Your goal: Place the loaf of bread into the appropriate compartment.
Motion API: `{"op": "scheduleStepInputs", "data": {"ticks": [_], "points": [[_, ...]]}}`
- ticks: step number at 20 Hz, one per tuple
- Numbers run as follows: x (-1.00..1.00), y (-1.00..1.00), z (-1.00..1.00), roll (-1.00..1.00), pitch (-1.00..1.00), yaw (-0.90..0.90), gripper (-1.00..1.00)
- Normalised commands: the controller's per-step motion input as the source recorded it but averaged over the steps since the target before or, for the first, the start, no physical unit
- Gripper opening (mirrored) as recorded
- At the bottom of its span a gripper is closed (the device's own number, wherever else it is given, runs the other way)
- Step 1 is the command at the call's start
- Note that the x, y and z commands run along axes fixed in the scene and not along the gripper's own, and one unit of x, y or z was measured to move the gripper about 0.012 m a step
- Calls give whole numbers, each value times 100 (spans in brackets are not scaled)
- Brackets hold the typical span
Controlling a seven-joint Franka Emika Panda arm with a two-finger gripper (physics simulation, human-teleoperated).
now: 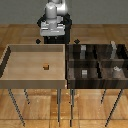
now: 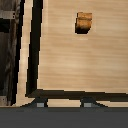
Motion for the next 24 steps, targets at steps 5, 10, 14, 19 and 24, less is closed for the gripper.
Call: {"op": "scheduleStepInputs", "data": {"ticks": [5,10,14,19,24], "points": [[0,0,0,0,0,0,100],[0,-80,0,0,0,0,100],[50,0,0,0,0,0,100],[100,0,0,0,0,0,100],[100,0,0,0,0,0,100]]}}
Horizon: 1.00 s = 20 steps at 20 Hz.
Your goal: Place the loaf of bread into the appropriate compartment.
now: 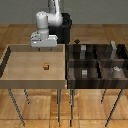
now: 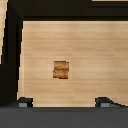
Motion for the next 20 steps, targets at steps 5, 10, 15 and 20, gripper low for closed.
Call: {"op": "scheduleStepInputs", "data": {"ticks": [5,10,15,20], "points": [[50,0,-50,0,0,0,100],[0,0,0,0,0,0,100],[0,0,-40,0,0,0,100],[-20,0,-40,0,0,0,100]]}}
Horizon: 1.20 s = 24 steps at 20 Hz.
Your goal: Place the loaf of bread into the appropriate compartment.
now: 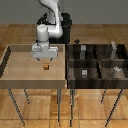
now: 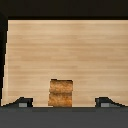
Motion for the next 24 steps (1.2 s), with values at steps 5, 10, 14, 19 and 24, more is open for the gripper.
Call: {"op": "scheduleStepInputs", "data": {"ticks": [5,10,14,19,24], "points": [[0,0,-60,0,0,0,100],[0,0,-80,0,0,0,-100],[0,0,0,0,0,0,-100],[0,0,20,0,0,0,-100],[0,0,100,0,0,0,-100]]}}
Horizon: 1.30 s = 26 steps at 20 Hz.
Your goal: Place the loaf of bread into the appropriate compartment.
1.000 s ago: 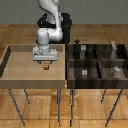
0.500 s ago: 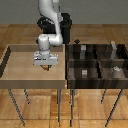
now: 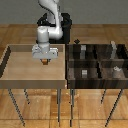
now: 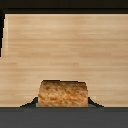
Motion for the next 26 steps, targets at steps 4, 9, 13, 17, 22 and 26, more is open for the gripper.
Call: {"op": "scheduleStepInputs", "data": {"ticks": [4,9,13,17,22,26], "points": [[0,0,100,0,0,0,-100],[0,80,20,0,0,0,-100],[0,100,0,0,0,0,-100],[0,100,0,0,0,0,-100],[0,100,0,0,0,0,-100],[0,100,0,0,0,0,-100]]}}
